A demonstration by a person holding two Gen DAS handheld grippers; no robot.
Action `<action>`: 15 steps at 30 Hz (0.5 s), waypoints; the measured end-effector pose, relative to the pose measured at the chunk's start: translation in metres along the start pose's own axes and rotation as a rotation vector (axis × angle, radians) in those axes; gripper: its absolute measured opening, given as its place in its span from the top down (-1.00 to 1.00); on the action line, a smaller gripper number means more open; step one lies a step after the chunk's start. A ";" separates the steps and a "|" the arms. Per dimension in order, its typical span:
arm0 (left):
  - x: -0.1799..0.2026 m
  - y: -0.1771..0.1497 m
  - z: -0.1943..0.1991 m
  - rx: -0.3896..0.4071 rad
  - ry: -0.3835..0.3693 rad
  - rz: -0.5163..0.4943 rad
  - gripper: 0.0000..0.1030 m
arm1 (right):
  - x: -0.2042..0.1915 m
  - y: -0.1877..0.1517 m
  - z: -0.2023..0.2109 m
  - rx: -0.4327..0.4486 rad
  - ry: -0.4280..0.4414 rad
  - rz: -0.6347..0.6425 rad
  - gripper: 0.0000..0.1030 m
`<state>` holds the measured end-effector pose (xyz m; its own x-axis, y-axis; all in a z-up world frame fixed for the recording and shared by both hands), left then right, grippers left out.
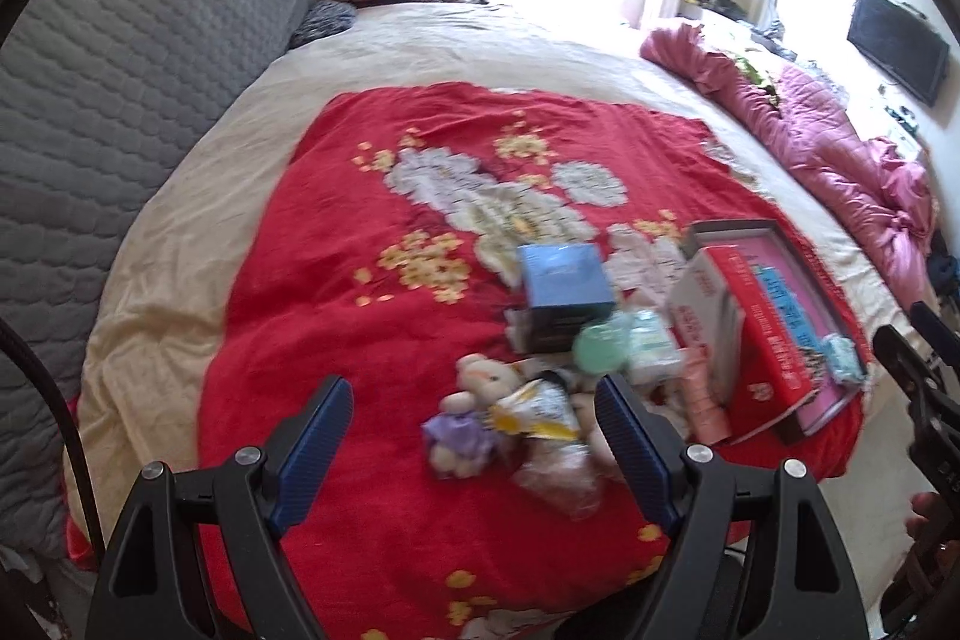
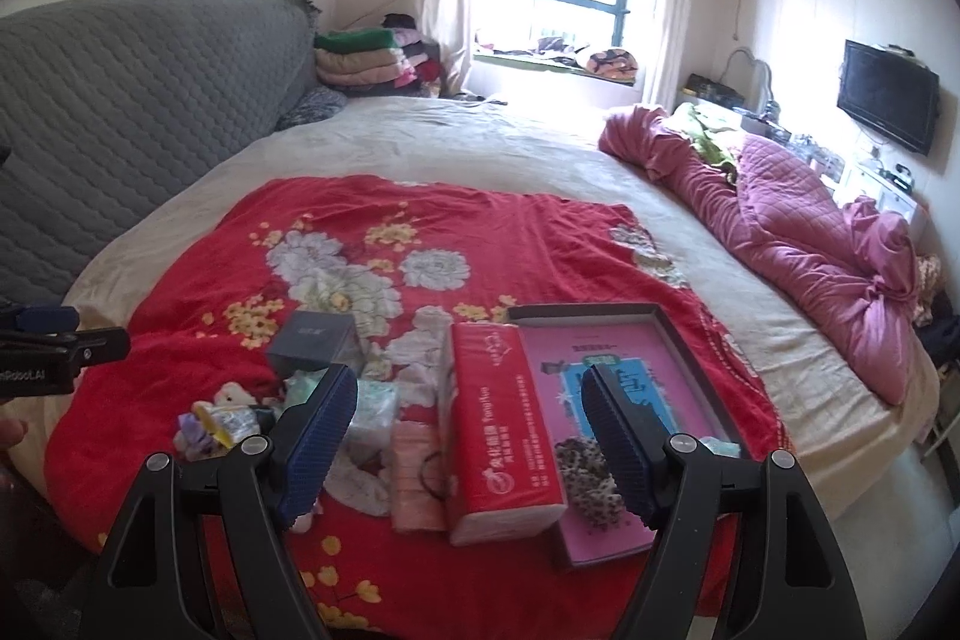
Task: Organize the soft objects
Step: 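Withdraw both open tools from the tray back toward the pile, then grasp the purple-dressed teddy bear with the left tool while the right tool grasps the pink-eared plush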
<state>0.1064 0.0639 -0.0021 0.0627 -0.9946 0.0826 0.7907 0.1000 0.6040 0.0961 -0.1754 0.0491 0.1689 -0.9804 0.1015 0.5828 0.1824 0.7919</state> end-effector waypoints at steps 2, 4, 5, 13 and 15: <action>-0.010 -0.006 -0.007 -0.022 -0.001 0.016 -0.60 | -0.008 -0.004 -0.004 -0.014 0.022 0.007 -0.52; -0.019 -0.011 -0.012 -0.035 0.005 0.028 -0.60 | -0.015 -0.009 -0.008 -0.026 0.034 0.019 -0.52; -0.025 -0.015 -0.016 -0.048 0.014 0.034 -0.60 | -0.019 -0.011 -0.011 -0.032 0.044 0.025 -0.52; -0.044 -0.044 -0.051 -0.136 0.024 0.044 -0.60 | -0.051 -0.039 -0.037 -0.116 0.130 0.080 -0.52; -0.045 -0.053 -0.062 -0.164 0.019 0.049 -0.60 | -0.059 -0.046 -0.045 -0.142 0.144 0.096 -0.52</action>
<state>0.1001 0.1018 -0.0871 0.1142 -0.9891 0.0930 0.8753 0.1445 0.4616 0.0950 -0.1225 -0.0201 0.3346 -0.9392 0.0768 0.6631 0.2926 0.6890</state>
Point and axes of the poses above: each gripper's, at about its wrist camera, not at the fingertips, and z roughly against the way its jaws point, x to its right, y to its top, the point moved 8 cm from there along -z, roughly the way its jaws point, and after that the axes turned 1 degree about -y, right-handed, at the moved point
